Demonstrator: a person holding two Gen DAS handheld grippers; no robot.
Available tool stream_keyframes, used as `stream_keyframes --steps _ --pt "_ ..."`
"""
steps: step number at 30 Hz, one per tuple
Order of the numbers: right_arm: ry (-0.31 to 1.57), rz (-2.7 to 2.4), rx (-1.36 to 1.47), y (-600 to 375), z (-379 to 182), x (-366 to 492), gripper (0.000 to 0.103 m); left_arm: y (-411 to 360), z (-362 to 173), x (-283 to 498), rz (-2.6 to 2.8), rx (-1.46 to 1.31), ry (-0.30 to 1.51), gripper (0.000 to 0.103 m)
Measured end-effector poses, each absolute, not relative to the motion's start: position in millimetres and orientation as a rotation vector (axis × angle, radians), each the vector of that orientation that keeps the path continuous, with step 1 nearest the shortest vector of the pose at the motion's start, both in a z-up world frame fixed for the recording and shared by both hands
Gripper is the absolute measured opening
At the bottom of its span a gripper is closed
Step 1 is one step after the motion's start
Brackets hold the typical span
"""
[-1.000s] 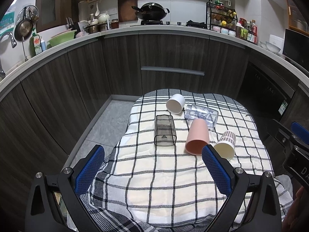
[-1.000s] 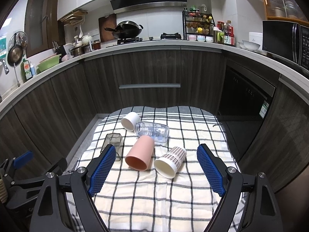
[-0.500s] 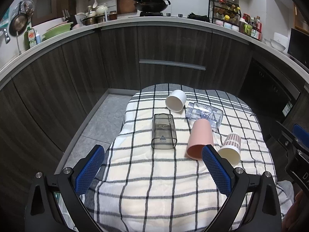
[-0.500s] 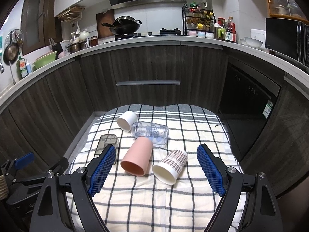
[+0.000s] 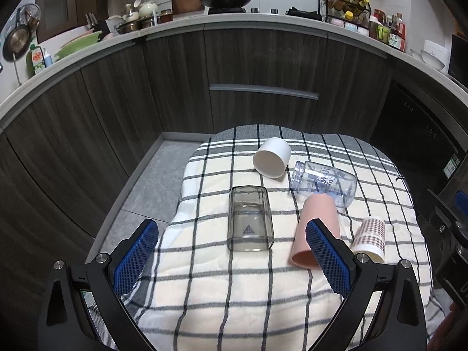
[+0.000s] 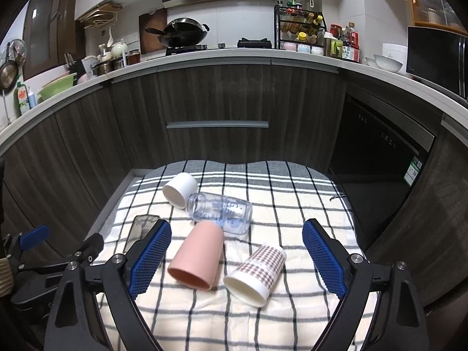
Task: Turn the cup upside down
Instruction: 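Move the left tool to the clear plastic cup and close on it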
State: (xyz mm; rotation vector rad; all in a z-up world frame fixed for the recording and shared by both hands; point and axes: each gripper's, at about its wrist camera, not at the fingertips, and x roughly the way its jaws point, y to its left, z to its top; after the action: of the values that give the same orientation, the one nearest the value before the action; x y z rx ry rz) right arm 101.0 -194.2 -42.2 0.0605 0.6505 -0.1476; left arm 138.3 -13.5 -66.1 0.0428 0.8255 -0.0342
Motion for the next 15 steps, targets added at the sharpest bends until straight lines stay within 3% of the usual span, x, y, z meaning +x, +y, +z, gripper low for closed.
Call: stream_keyframes --steps 15 --pt "0.714 -0.189 0.093 -212 -75 163 0.092 -34 -132 231 -0.016 0.074 1.022 0.103"
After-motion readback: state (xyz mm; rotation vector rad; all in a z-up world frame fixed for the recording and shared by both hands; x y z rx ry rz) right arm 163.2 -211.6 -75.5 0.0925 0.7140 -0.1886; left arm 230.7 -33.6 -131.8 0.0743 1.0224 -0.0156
